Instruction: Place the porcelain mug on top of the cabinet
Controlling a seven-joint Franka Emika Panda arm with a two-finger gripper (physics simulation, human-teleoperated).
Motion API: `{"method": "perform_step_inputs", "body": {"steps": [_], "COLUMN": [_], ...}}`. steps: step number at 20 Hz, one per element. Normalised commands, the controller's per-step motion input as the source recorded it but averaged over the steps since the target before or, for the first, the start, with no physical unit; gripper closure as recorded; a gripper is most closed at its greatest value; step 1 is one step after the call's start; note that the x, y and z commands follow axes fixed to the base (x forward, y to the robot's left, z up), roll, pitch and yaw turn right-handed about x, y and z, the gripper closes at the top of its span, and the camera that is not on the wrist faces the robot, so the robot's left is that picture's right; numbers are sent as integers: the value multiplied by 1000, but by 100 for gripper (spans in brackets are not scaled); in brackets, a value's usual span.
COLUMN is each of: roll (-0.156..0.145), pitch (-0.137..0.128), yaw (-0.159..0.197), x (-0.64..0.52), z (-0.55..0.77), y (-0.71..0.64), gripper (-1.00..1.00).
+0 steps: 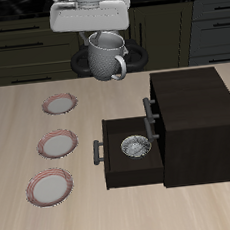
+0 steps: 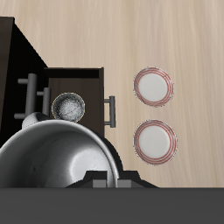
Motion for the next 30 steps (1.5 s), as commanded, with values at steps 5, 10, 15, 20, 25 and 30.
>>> {"method": "perform_step_inputs", "body": {"steps": [5, 10, 15, 20, 25, 30], "roll": [27, 24, 10, 26, 26, 24], "pitch": [-50, -27, -9, -2, 14, 18], "yaw": [-14, -2, -27, -20, -7, 18], "x": [4, 122, 219, 238, 224, 115], "z": [342, 228, 166, 9, -50, -76], "y": [565, 333, 281, 407, 383, 408], "gripper": [100, 100, 100, 100, 100, 100]}}
